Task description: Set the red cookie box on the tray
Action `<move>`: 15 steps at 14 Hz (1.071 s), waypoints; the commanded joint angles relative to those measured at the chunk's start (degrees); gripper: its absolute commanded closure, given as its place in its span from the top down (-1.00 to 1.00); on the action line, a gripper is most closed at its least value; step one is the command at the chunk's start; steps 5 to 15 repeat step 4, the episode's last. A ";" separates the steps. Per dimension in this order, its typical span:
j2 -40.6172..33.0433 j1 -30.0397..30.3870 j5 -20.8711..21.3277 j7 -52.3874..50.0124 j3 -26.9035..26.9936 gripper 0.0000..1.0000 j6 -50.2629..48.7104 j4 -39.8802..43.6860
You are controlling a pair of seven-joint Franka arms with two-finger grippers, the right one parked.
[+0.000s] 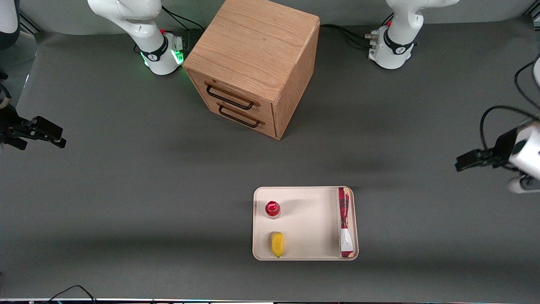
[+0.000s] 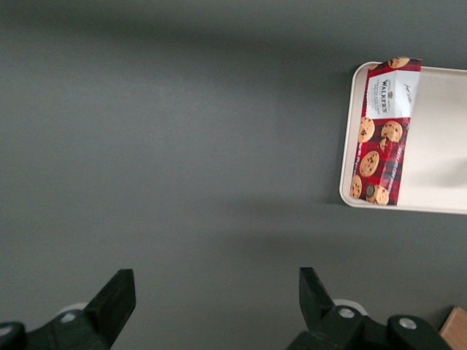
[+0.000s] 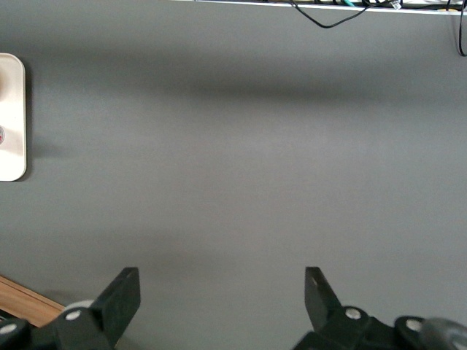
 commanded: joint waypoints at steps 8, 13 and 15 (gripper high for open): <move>-9.82 1.84 2.44 2.92 -2.08 1.00 -4.50 -6.47; -9.82 1.84 2.44 2.92 -2.08 1.00 -4.50 -6.47; -9.82 1.84 2.44 2.92 -2.08 1.00 -4.50 -6.47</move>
